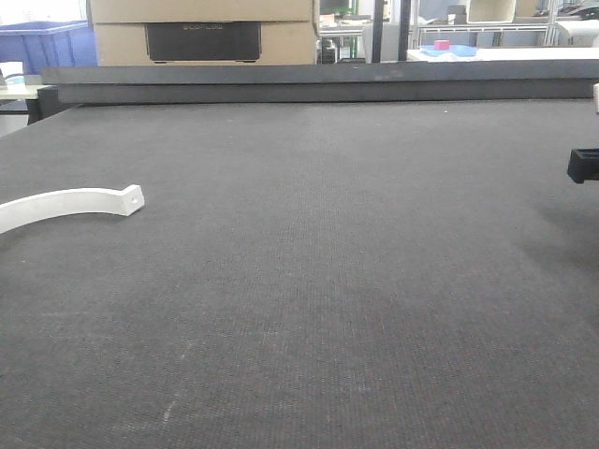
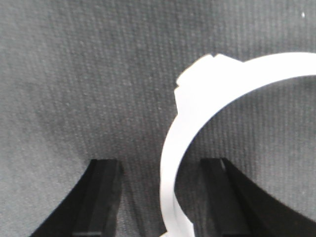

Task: Grab PVC pipe and place in blue bin
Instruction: 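Lower both grippers onto the ends of the white curved pipe and close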

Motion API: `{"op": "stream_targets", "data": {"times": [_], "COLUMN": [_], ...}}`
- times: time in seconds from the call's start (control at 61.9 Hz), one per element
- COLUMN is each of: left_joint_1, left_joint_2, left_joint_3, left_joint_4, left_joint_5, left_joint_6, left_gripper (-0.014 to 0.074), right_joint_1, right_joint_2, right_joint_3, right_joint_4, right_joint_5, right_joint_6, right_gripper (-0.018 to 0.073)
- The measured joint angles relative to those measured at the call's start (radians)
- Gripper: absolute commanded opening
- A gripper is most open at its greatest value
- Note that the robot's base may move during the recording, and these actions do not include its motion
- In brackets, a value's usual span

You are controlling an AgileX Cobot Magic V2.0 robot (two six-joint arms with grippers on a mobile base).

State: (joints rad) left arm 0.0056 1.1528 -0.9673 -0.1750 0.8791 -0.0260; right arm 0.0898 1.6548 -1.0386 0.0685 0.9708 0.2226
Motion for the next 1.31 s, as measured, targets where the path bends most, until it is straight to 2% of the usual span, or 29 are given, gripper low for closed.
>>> {"op": "stream_targets", "data": {"times": [0.242, 0.323, 0.452, 0.549, 0.775, 0.985, 1.114, 1.308], "left_joint_1": [0.0, 0.0, 0.0, 0.0, 0.0, 0.0, 0.0, 0.0], "left_joint_2": [0.0, 0.0, 0.0, 0.0, 0.0, 0.011, 0.084, 0.243], "left_joint_3": [0.0, 0.0, 0.0, 0.0, 0.0, -0.055, -0.124, -0.205], "left_joint_4": [0.0, 0.0, 0.0, 0.0, 0.0, 0.003, 0.049, 0.095], "left_joint_5": [0.0, 0.002, 0.002, 0.002, -0.008, 0.104, 0.174, 0.205], "left_joint_6": [0.0, 0.0, 0.0, 0.0, 0.0, -0.002, -0.026, -0.028], "left_gripper": [-0.0111, -0.0111, -0.0111, -0.0111, -0.0111, -0.0111, -0.0111, -0.0111], "right_joint_1": [0.0, 0.0, 0.0, 0.0, 0.0, 0.004, 0.004, 0.004], "right_joint_2": [0.0, 0.0, 0.0, 0.0, -0.007, -0.104, -0.207, -0.274], "right_joint_3": [0.002, 0.002, 0.002, 0.002, 0.002, -0.028, -0.038, -0.042], "right_joint_4": [0.002, 0.002, 0.002, 0.002, 0.002, 0.002, 0.002, 0.002], "right_joint_5": [-0.01, -0.01, -0.012, -0.012, -0.005, 0.036, 0.042, 0.051], "right_joint_6": [0.0, 0.0, 0.002, 0.003, 0.003, -0.013, -0.023, -0.034], "right_gripper": [0.0253, 0.0211, 0.0017, -0.0172, -0.0155, -0.0155, -0.0155, -0.0155]}}
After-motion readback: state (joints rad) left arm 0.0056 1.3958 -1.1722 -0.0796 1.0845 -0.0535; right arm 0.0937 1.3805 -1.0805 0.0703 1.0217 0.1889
